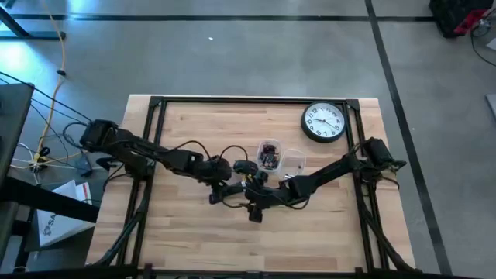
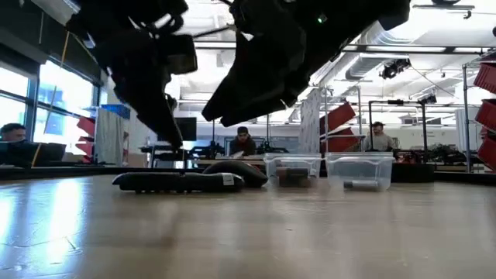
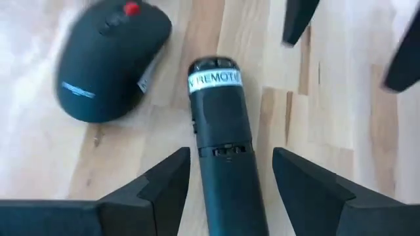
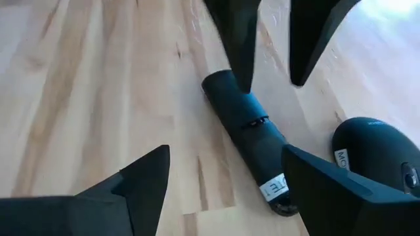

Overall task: Insert battery
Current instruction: Close the black cover

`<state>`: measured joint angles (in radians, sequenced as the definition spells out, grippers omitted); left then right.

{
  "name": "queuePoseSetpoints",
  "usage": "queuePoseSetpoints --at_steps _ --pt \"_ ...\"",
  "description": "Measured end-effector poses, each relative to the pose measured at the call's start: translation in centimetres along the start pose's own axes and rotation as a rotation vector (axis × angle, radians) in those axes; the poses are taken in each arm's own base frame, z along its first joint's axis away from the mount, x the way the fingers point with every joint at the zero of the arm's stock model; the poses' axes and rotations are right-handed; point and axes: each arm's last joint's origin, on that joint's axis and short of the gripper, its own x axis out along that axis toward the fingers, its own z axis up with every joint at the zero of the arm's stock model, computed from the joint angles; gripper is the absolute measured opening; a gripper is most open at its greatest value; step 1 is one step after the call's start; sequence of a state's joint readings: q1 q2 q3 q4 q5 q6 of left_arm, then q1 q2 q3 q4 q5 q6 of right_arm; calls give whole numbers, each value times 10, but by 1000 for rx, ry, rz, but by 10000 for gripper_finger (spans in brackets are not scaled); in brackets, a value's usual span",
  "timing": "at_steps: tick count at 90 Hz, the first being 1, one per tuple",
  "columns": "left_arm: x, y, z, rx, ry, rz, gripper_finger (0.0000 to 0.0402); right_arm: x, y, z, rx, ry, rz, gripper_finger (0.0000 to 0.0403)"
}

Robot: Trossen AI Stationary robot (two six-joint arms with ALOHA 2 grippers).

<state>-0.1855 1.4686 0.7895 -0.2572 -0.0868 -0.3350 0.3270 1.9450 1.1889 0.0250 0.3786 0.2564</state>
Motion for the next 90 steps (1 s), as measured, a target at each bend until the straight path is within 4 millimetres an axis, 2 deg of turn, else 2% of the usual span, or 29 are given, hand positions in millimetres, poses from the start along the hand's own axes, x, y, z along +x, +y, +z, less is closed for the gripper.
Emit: queuePoseSetpoints --at_steps 11,27,45,59,72,90 --pt "-9 -10 -3 30 -21 14 198 7 -4 -3 -18 14 -16 261" --pt "-11 -22 -12 50 20 10 191 24 -8 -14 -12 46 19 261" --pt "-9 -27 -24 44 22 62 156 28 -10 -10 -43 4 35 261" --pt "0 -27 -29 37 -25 62 120 32 -20 -7 -54 4 48 255" --pt "11 -24 -36 32 -36 59 86 35 -28 -6 -65 15 99 218" --pt "21 -25 -38 37 -35 80 46 37 -35 -4 -107 12 128 125"
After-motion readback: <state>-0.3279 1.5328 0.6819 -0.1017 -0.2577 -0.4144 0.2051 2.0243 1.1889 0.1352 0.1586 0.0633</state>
